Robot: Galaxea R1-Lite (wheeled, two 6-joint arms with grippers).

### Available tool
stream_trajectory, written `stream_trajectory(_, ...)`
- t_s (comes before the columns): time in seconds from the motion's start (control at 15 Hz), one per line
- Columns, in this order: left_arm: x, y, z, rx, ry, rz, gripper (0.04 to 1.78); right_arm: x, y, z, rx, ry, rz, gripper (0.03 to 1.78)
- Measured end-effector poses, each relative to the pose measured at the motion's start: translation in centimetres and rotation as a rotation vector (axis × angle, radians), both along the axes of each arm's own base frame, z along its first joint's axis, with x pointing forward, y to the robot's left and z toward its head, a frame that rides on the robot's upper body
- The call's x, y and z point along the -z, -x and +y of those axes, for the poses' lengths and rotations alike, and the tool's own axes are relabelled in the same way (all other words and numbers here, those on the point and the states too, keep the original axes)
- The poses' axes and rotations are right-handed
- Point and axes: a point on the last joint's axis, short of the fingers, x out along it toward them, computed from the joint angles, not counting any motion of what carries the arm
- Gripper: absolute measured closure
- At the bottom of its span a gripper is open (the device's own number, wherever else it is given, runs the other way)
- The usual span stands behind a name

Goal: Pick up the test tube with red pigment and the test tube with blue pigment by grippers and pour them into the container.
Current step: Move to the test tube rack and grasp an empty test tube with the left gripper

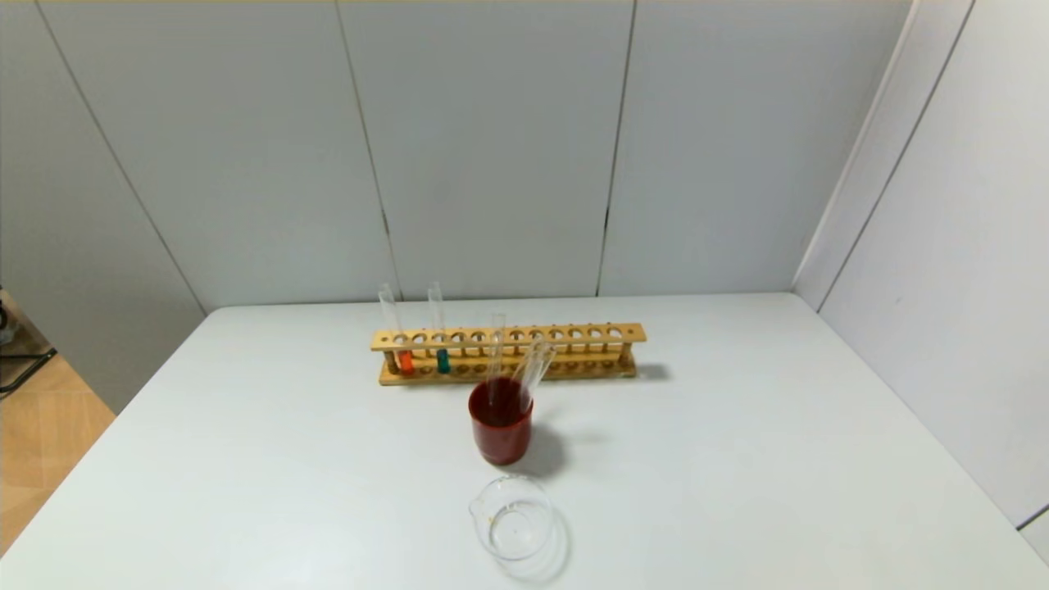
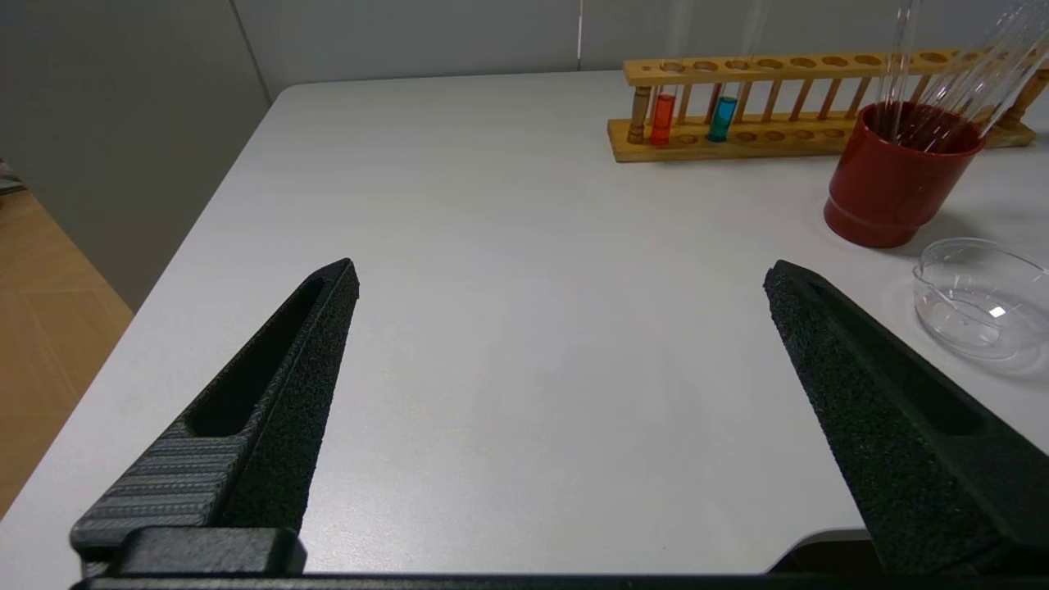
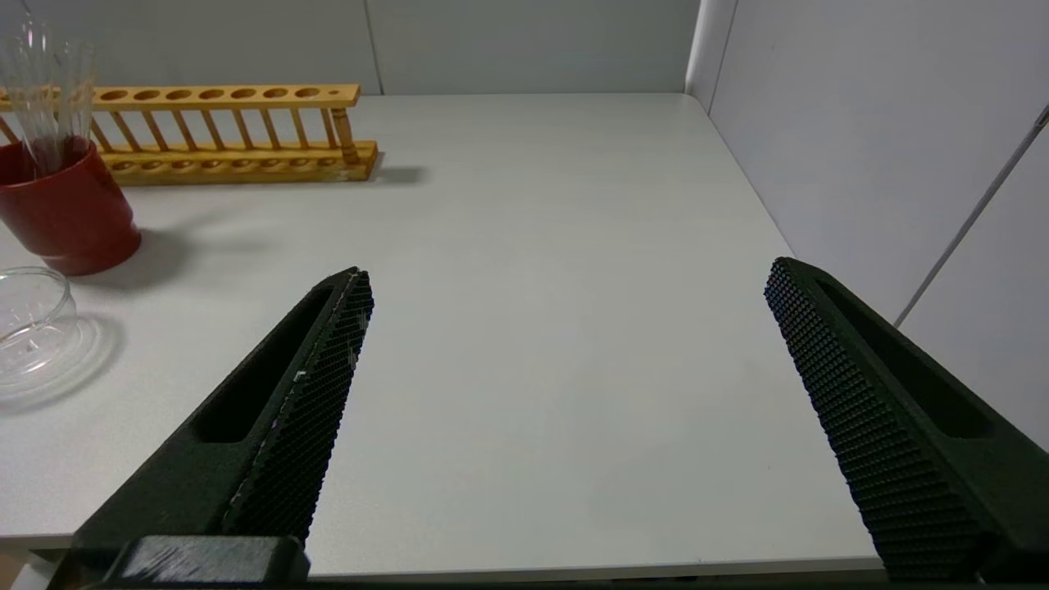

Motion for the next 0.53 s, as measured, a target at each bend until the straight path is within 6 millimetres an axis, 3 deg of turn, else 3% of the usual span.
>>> stream_trajectory(0.2,-0.3,0.1,0.0,0.001,0.004,-0.018,0.07,0.0,0.0,0.0,0.000,0.000,0.000,0.06)
stream_trajectory(0.53,-4.3,1.5,-0.2,0.105,-0.001,-0.091,0.07,0.0,0.0,0.0,0.000,0.000,0.000,0.06)
